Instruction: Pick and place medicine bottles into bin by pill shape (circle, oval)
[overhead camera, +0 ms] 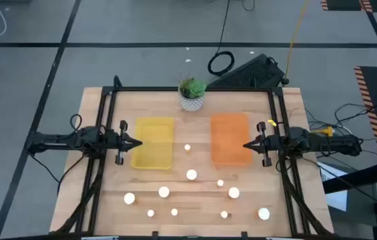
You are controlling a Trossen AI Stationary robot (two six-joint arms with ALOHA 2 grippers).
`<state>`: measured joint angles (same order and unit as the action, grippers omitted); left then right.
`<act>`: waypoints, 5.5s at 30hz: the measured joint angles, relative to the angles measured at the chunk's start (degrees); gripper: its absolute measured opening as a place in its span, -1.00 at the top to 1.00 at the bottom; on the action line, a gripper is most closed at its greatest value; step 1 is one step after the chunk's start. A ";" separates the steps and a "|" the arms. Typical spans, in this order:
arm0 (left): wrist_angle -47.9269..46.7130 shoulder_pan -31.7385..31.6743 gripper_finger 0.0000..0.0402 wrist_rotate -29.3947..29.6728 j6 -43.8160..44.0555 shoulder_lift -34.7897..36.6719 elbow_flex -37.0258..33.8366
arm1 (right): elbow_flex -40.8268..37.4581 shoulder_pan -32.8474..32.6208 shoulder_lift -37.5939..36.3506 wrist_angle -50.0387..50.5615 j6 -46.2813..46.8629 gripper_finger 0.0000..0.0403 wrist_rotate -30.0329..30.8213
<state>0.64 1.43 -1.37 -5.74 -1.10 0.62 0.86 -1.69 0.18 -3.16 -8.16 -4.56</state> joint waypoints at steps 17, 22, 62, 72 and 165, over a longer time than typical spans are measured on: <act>0.02 -0.02 0.89 0.00 0.00 0.00 0.00 | 0.00 -0.02 0.00 0.00 0.00 1.00 -0.02; 0.02 -0.02 0.89 -0.02 0.02 0.00 -0.02 | 0.00 0.00 0.00 0.00 0.00 1.00 0.00; 0.00 -0.02 0.89 0.00 0.02 0.00 -0.02 | -0.02 -0.02 0.00 0.00 0.00 1.00 0.00; 0.00 -0.02 0.89 -0.02 0.00 0.00 -0.02 | -0.02 -0.01 0.00 0.00 0.00 1.00 -0.01; -4.65 0.26 0.90 -1.03 10.43 -1.65 11.32 | 0.00 0.00 -0.02 -0.02 0.00 1.00 0.00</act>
<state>-4.01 1.69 -2.39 4.69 -2.75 11.94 0.86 -1.69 0.17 -3.18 -8.16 -4.56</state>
